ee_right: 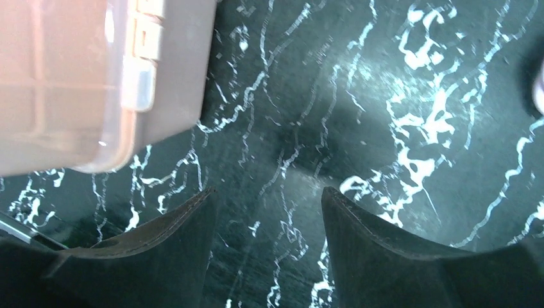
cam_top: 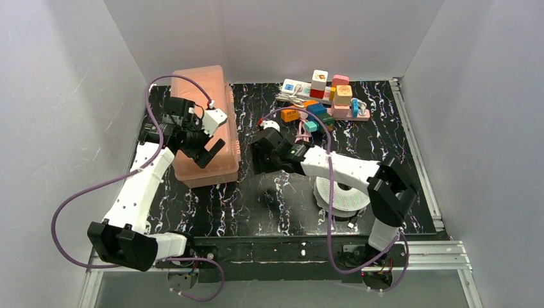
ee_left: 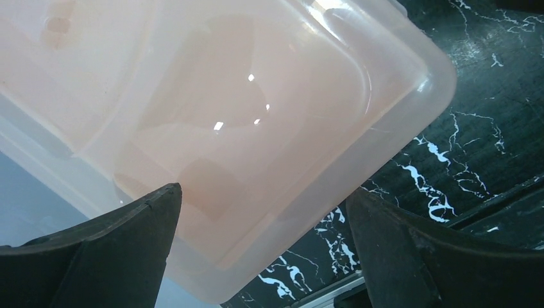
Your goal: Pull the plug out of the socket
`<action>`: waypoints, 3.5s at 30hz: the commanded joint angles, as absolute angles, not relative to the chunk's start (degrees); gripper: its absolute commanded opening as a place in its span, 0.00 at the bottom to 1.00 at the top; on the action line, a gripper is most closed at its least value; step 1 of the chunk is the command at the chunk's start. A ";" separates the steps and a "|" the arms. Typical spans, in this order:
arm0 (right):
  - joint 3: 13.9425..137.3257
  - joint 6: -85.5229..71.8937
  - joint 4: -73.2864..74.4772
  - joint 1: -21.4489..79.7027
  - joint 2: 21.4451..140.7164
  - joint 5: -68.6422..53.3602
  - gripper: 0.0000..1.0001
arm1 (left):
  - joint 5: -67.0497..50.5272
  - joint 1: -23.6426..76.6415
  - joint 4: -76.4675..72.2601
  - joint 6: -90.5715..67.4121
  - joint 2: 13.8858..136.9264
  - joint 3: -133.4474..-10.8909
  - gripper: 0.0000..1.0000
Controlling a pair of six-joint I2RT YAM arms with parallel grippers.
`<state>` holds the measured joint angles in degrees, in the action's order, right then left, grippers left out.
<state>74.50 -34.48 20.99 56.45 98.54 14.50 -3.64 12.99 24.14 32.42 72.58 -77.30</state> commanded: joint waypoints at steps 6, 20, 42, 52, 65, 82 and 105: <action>86.18 -34.75 19.59 56.87 104.80 14.73 0.68 | 0.86 0.78 35.61 31.16 75.72 -82.81 0.98; 114.60 -34.75 19.59 55.42 124.82 14.73 0.68 | -12.07 0.09 58.20 22.83 64.70 -99.46 0.98; 93.35 -34.66 1.88 43.83 107.48 -3.95 0.68 | -22.46 6.14 51.56 15.41 72.34 -97.72 0.98; 70.79 -31.63 11.09 36.91 77.99 10.87 0.68 | -17.81 20.88 35.72 17.01 92.80 -98.82 0.98; 66.61 -31.05 17.81 26.10 72.39 10.47 0.68 | -3.50 16.46 26.94 21.33 118.22 -116.11 0.98; 60.21 -41.63 32.02 45.34 74.71 17.19 0.74 | -3.13 6.31 27.48 28.12 118.76 -119.62 0.98; 45.83 -55.53 37.25 43.74 75.77 20.48 0.67 | -14.19 14.16 57.99 14.82 80.72 -98.03 0.98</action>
